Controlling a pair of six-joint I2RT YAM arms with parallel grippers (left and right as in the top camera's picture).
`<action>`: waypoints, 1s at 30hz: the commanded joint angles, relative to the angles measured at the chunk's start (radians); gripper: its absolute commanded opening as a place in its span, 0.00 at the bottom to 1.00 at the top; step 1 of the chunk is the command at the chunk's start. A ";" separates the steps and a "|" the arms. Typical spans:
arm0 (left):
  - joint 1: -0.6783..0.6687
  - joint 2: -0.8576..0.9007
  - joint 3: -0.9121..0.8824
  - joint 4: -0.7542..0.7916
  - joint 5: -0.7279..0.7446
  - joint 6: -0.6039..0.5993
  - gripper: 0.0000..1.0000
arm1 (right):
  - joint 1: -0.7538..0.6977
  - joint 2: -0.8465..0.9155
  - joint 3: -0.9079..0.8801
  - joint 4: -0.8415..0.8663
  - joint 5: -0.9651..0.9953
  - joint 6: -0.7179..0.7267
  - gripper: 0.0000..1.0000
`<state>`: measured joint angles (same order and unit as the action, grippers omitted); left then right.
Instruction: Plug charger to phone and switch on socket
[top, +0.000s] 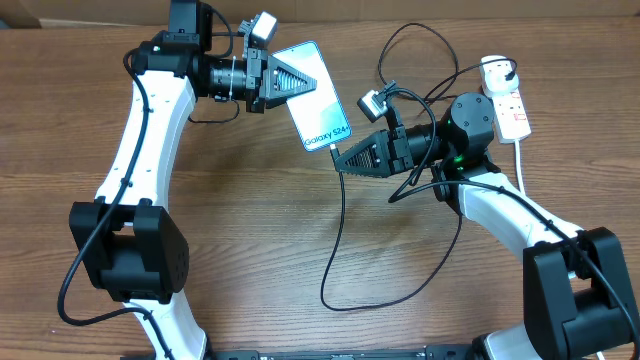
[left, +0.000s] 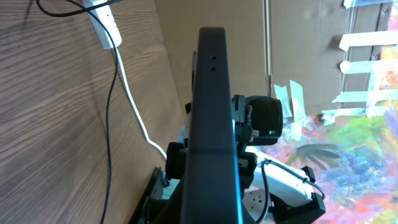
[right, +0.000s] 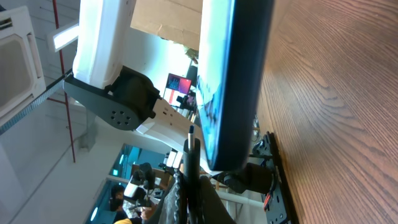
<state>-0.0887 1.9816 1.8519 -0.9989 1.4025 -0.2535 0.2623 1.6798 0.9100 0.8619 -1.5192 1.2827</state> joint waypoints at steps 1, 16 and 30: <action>0.010 -0.006 0.001 0.005 0.073 0.022 0.04 | 0.003 -0.023 0.024 0.004 -0.001 0.005 0.04; 0.010 -0.006 0.001 0.008 0.073 0.006 0.04 | 0.013 -0.023 0.024 0.004 0.000 0.005 0.04; 0.010 -0.006 0.001 0.002 0.092 0.003 0.04 | 0.013 -0.023 0.024 0.004 0.000 0.005 0.04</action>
<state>-0.0887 1.9816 1.8519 -0.9966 1.4296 -0.2546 0.2710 1.6802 0.9100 0.8616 -1.5188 1.2827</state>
